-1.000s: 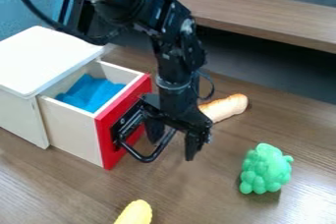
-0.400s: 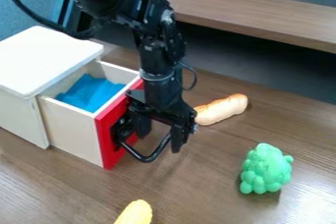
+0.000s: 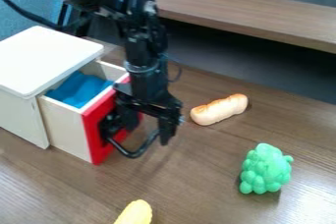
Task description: Closed the drawer
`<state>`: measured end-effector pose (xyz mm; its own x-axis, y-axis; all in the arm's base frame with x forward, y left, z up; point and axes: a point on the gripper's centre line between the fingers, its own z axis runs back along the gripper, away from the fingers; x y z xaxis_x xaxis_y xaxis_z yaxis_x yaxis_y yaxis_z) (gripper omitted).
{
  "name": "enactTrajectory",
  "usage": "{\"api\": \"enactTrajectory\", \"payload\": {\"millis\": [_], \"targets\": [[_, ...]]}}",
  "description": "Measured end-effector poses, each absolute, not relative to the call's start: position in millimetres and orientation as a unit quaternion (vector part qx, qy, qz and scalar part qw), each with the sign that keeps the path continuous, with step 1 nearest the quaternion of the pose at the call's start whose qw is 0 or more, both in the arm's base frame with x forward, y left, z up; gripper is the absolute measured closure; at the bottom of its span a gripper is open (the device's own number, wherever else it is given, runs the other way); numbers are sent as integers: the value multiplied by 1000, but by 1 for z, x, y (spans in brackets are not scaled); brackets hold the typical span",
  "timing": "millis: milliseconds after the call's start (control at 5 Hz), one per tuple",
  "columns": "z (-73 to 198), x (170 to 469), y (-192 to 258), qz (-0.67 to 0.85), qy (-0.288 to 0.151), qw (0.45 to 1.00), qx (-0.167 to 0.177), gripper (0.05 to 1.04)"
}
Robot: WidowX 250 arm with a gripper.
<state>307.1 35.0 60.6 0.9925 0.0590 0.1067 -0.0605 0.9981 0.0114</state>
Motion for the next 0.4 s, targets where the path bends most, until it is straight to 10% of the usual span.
{"api": "enactTrajectory", "payload": {"millis": [400], "targets": [[68,303,62,49,-59,997,25,84]]}}
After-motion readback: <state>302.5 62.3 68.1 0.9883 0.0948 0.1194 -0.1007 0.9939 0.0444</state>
